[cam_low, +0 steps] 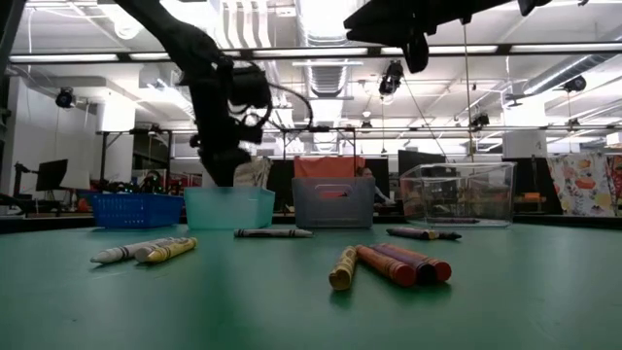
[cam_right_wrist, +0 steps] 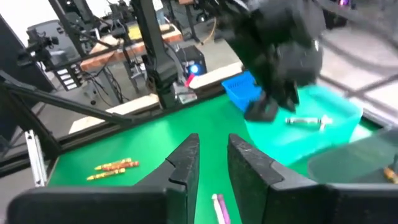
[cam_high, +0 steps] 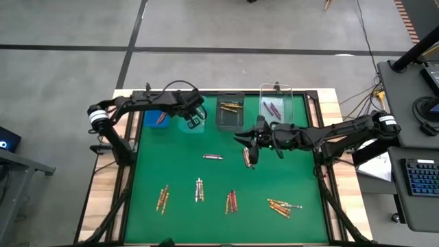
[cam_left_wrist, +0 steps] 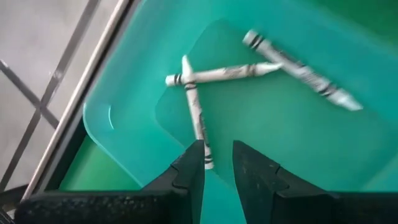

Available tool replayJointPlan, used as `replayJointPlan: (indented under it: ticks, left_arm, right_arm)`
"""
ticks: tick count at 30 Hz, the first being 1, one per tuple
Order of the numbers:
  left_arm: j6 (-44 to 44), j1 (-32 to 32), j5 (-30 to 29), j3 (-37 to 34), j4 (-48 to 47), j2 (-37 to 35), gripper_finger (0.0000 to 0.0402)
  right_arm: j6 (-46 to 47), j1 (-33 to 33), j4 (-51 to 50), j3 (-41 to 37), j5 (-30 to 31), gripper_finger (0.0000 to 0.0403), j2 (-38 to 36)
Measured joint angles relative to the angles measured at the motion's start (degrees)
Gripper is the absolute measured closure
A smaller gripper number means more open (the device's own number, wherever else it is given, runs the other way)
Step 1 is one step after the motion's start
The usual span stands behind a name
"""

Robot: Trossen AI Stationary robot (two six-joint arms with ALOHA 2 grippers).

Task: Sort crayons
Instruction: Put the yellow crayon into the black bin

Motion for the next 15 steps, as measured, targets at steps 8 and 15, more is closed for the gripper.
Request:
replayJointPlan:
  ticks: [8, 15]
  left_arm:
    - [0.0, -7.5, 0.4, -1.9, 4.5, -9.3, 0.0335]
    - [-0.3, -16.4, 3.6, -7.5, 14.1, -19.6, 0.0335]
  right_arm:
    - [7.3, 0.0, -5.7, 0.0, -2.2, 0.0330, 0.0]
    - [12.9, 0.0, -11.4, 0.0, -6.4, 0.0337, 0.0]
